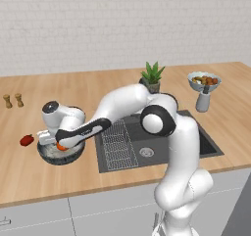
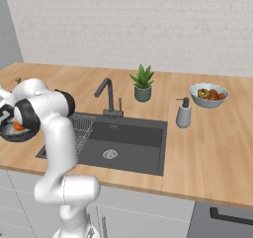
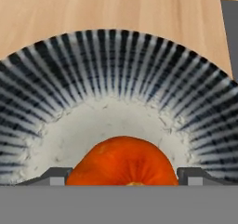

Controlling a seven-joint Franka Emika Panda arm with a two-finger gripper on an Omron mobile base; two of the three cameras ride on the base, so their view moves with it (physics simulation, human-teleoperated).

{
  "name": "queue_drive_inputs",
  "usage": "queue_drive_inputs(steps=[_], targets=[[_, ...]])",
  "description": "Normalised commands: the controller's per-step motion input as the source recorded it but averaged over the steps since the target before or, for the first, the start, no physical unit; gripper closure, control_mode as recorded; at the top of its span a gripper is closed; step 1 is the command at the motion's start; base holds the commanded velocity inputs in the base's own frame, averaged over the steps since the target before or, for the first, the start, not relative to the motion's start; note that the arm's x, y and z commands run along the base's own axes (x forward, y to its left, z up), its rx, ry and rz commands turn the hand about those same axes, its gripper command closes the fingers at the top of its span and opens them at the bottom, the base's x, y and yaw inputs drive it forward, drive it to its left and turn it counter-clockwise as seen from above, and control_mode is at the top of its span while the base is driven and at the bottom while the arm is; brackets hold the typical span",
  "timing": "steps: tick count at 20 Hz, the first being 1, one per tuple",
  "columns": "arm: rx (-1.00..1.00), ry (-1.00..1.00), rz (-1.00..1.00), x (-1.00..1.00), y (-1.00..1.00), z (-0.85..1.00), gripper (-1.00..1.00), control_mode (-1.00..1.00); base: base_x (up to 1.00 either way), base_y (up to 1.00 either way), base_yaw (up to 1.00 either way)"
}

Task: Pick the squash from the sink and place it in the bowl. Then pick the bowl and place it in the microwave. Then close the microwave door and press the start button.

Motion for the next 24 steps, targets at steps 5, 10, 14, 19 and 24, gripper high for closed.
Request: queue_drive_inputs(steps=[5,10,14,19,24], targets=[[-0.04,0.00,0.00,0.31,0.06,-0.28,1.00,-1.00,0.00,0.00,0.00],[-0.03,0.00,0.00,0.14,0.13,-0.15,-1.00,-1.00,0.00,0.00,0.00],[0.00,0.00,0.00,0.06,0.01,-0.01,-1.00,-1.00,0.00,0.00,0.00],[0.00,-0.01,0.00,-0.04,0.00,0.02,-1.00,-1.00,0.00,0.00,0.00],[0.00,-0.05,0.00,-0.17,0.00,0.13,-1.00,-1.00,0.00,0.00,0.00]])
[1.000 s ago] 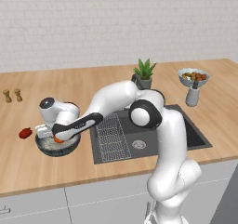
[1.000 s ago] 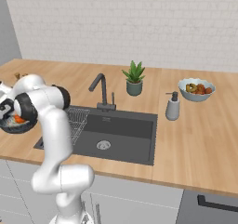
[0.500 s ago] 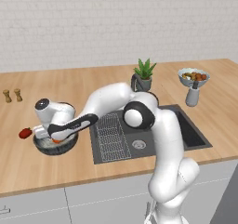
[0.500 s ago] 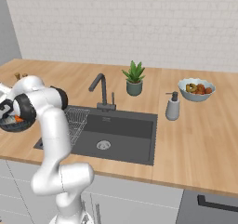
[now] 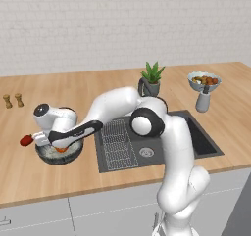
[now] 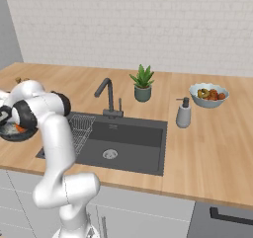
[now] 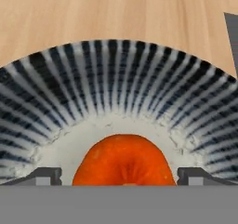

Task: Pick the squash from the sink and place it in the bowl. Then pick the bowl and place it in the microwave. Then close the microwave door and press the start button.

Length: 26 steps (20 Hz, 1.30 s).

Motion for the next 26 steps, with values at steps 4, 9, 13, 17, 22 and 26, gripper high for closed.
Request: queue_drive_inputs(steps=[4,9,13,17,22,26], targets=[[0.00,-0.01,0.00,-0.35,-0.21,0.45,-1.00,-1.00,0.00,0.00,0.00],[0.02,0.00,-0.04,-0.42,-0.47,0.51,-1.00,-1.00,0.00,0.00,0.00],[0.04,-0.02,-0.03,-0.47,-0.70,0.44,-1.00,-1.00,0.00,0.00,0.00],[0.07,-0.04,-0.01,-0.40,-0.77,0.40,-1.00,-1.00,0.00,0.00,0.00],[0.15,0.00,-0.01,-0.11,-0.50,0.52,-1.00,-1.00,0.00,0.00,0.00],[0.20,0.10,0.00,0.00,-0.19,0.14,-1.00,-1.00,0.00,0.00,0.00]])
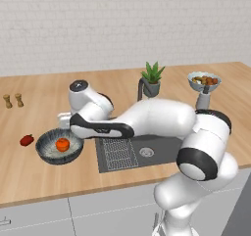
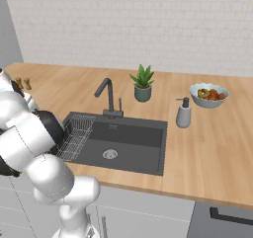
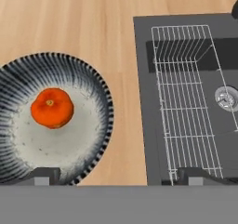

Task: Pick the squash from the sink and place it in the bowl. Then pick the bowl and place it in the microwave. Then close the microwave door and press the start button.

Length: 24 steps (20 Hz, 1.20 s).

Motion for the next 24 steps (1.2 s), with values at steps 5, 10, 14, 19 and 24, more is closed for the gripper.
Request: queue_drive_inputs(steps=[5,10,14,19,24], targets=[[0.13,0.23,0.00,0.10,-0.06,-0.06,-1.00,-1.00,0.00,0.00,0.00],[0.01,0.16,0.00,0.22,0.00,0.00,-1.00,-1.00,0.00,0.00,0.00],[0.00,0.00,0.00,0.04,0.00,-0.01,-1.00,-1.00,0.00,0.00,0.00],[0.00,0.00,0.00,0.09,0.00,-0.01,-1.00,-1.00,0.00,0.00,0.00],[0.00,0.00,0.00,0.05,0.00,-0.15,-1.00,-1.00,0.00,0.00,0.00]])
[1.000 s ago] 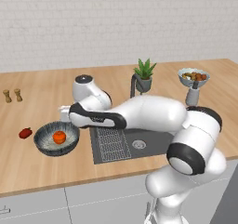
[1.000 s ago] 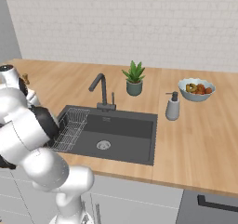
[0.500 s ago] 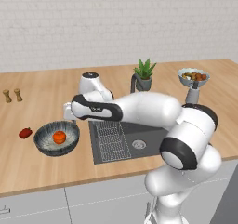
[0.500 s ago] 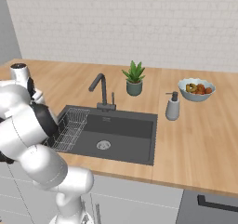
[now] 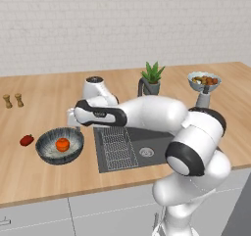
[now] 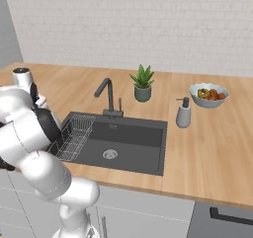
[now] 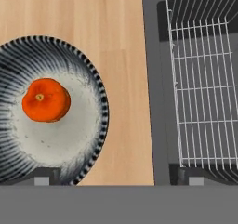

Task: Pick the squash from the sink and place it in the bowl. Then pick the bowl and place it in the microwave. Then close the microwave door and press the start button.

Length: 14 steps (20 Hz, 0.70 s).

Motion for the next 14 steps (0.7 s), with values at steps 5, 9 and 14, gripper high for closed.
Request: queue_drive_inputs(steps=[5,9,14], targets=[[0.00,0.00,0.00,0.06,0.04,-0.30,-1.00,-1.00,0.00,0.00,0.00],[0.00,0.00,0.00,0.16,0.16,-0.31,-1.00,-1.00,0.00,0.00,0.00],[0.00,0.00,0.00,0.10,0.13,-0.23,-1.00,-1.00,0.00,0.00,0.00]])
